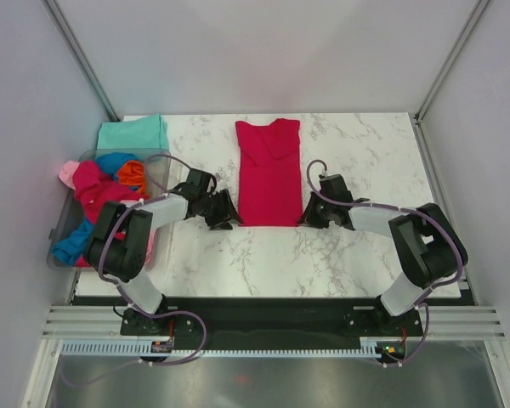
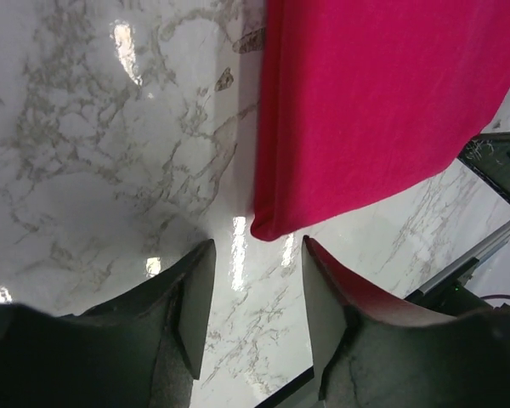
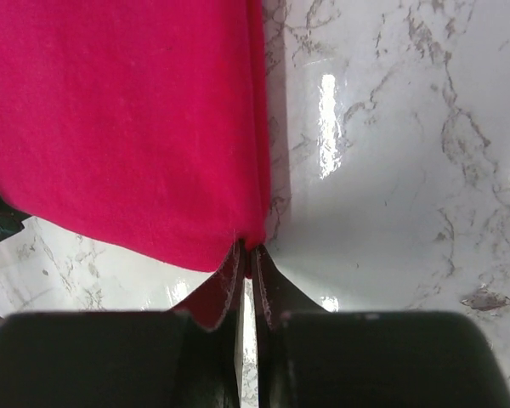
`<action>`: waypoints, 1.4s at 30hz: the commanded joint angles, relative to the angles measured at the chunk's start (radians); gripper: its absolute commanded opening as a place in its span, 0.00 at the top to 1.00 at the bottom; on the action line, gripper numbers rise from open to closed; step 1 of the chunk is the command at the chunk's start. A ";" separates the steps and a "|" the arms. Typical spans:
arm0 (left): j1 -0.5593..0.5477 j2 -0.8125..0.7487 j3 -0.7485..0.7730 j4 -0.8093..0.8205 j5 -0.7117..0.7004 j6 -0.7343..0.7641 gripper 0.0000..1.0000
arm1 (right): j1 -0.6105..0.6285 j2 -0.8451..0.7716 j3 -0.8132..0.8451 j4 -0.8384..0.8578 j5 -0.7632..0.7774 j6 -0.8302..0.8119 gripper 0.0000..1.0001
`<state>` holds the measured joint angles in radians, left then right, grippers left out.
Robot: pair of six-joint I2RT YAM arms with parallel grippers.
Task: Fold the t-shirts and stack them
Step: Fold the tshirt
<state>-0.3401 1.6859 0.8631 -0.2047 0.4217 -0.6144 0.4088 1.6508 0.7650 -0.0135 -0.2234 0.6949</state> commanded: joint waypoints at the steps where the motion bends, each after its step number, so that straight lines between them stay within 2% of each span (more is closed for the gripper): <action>1: -0.010 0.038 -0.013 0.071 0.015 -0.028 0.48 | 0.005 0.027 -0.009 0.001 0.013 -0.020 0.91; 8: -0.040 0.077 0.001 0.102 0.003 -0.041 0.59 | 0.005 0.035 -0.003 0.003 0.002 -0.021 1.00; 11: -0.051 0.077 -0.009 0.120 -0.014 -0.045 0.76 | 0.005 0.027 -0.009 0.003 -0.001 -0.025 1.00; 12: -0.053 0.078 -0.009 0.120 -0.015 -0.045 0.98 | 0.005 0.026 -0.010 0.003 -0.002 -0.026 1.00; 16: -0.068 0.055 -0.007 0.087 -0.050 -0.030 0.98 | 0.004 -0.014 -0.033 -0.006 -0.013 -0.028 1.00; 20: -0.120 -0.060 -0.027 0.010 -0.093 -0.004 0.98 | 0.007 -0.167 -0.073 -0.068 -0.004 -0.021 1.00; 25: -0.209 -0.308 -0.101 -0.114 -0.116 -0.021 0.98 | 0.010 -0.408 -0.119 -0.270 0.012 -0.020 1.00; 30: -0.333 -0.583 -0.150 -0.243 -0.158 -0.117 0.98 | 0.042 -0.701 -0.139 -0.495 0.006 -0.005 1.00; 35: -0.392 -0.808 -0.141 -0.381 -0.155 -0.198 0.98 | 0.096 -0.928 -0.116 -0.629 0.002 0.097 1.00; 38: -0.398 -0.844 -0.112 -0.430 -0.152 -0.208 0.98 | 0.113 -0.980 -0.055 -0.684 0.028 0.133 1.00; 42: -0.398 -0.833 -0.024 -0.515 -0.202 -0.196 0.98 | 0.114 -0.925 0.023 -0.714 0.068 0.109 1.00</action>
<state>-0.7376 0.8448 0.7555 -0.6102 0.2817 -0.7807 0.5240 0.6888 0.7116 -0.6670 -0.2249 0.7933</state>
